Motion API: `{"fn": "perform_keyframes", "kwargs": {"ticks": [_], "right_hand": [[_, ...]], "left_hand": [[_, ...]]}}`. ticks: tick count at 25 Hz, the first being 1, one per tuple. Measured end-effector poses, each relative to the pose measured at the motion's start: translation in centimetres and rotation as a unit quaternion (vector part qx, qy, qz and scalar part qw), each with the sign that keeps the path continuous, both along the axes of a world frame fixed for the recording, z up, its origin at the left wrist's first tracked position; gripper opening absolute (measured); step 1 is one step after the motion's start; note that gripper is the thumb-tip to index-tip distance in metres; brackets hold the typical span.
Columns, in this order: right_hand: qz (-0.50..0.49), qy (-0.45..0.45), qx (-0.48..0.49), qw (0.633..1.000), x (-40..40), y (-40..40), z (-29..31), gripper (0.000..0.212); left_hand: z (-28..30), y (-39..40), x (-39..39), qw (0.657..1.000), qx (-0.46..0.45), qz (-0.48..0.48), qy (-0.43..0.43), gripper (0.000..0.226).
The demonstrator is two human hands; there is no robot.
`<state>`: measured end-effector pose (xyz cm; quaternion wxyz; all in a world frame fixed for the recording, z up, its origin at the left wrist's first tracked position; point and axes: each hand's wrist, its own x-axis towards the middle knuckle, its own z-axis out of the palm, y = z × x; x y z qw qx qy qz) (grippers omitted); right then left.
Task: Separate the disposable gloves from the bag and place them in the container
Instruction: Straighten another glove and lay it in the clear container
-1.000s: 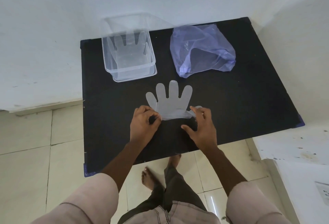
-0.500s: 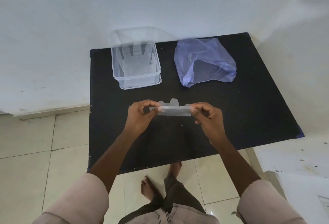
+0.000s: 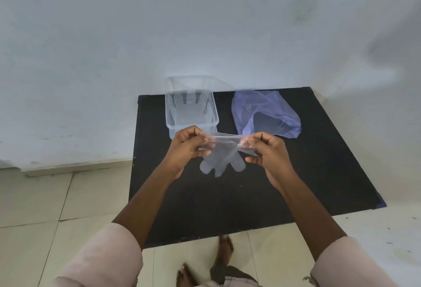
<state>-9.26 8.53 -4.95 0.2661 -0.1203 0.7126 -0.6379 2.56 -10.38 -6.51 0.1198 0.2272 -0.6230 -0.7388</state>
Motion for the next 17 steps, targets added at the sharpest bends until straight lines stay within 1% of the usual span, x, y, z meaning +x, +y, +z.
{"fn": "perform_keyframes", "kwargs": {"ticks": [1, 4, 5, 8, 15, 17], "right_hand": [[0.004, 0.005, 0.0, 1.0, 0.1, -0.4, 0.5, 0.013], [0.007, 0.015, 0.014, 1.0, 0.4, -1.5, 1.5, 0.012], [0.006, 0.016, 0.023, 1.0, 0.5, -1.8, 1.5, 0.012], [-0.006, 0.021, 0.036, 0.999, 1.0, -2.5, 1.9, 0.009], [-0.008, 0.038, 0.003, 0.999, -1.3, -5.2, 3.1, 0.013], [0.007, 0.019, -0.003, 1.0, -3.1, -6.6, 3.3, 0.011]], "left_hand": [[0.5, -0.3, 0.1, 1.0, 0.005, 0.002, 0.005, 0.007], [1.6, -0.8, 0.3, 1.0, 0.008, 0.01, -0.003, 0.022], [1.8, -0.9, 0.5, 1.0, 0.005, 0.016, -0.009, 0.023], [2.0, -1.3, 1.0, 0.999, -0.011, 0.045, -0.008, 0.011], [3.3, -3.7, -1.1, 0.997, -0.046, 0.067, -0.013, 0.022], [3.4, -4.7, -2.5, 0.996, -0.04, 0.079, -0.022, 0.022]]}}
